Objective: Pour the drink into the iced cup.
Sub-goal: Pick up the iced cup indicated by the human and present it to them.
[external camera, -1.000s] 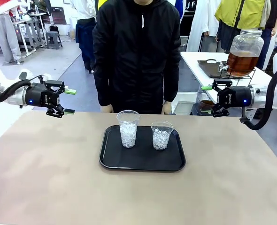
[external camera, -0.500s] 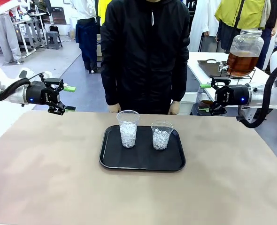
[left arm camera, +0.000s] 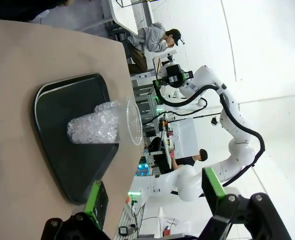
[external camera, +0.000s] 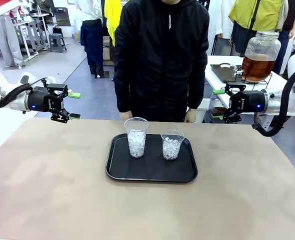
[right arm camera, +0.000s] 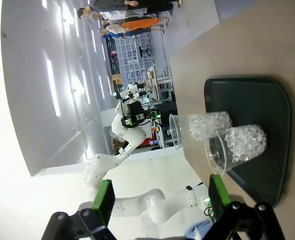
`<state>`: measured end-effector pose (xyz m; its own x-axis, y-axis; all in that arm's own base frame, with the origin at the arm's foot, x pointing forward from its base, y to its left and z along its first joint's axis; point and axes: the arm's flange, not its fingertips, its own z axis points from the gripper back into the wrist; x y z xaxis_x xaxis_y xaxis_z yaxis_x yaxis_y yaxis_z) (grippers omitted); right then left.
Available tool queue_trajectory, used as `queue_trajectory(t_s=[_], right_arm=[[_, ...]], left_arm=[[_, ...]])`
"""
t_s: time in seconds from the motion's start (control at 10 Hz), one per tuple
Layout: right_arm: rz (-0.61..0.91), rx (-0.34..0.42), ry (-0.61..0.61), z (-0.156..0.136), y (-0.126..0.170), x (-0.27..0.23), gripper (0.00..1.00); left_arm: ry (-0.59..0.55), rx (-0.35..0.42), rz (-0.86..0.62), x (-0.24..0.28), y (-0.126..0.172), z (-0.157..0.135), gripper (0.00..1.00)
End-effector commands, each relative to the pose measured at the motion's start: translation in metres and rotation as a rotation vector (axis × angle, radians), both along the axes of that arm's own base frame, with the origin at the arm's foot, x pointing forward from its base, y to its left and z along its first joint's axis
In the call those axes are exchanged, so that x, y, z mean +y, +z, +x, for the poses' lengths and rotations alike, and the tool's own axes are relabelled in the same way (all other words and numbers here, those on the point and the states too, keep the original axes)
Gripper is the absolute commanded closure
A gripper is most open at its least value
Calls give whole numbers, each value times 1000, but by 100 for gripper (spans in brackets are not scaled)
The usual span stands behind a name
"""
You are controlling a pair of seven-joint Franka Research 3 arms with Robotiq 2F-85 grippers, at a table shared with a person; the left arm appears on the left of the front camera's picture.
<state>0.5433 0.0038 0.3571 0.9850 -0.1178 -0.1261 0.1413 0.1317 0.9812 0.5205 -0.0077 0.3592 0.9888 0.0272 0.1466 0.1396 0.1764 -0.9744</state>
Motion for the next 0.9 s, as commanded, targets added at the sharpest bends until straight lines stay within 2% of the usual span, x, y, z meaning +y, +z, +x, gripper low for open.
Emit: queue_trajectory(t_s=[0.0, 0.8], right_arm=[[-10, -5, -10, 0, 2, 0, 0], [-10, -5, -10, 0, 2, 0, 0]], left_arm=[[1, -6, 3, -1, 2, -1, 0], [1, -6, 3, -1, 2, -1, 0]])
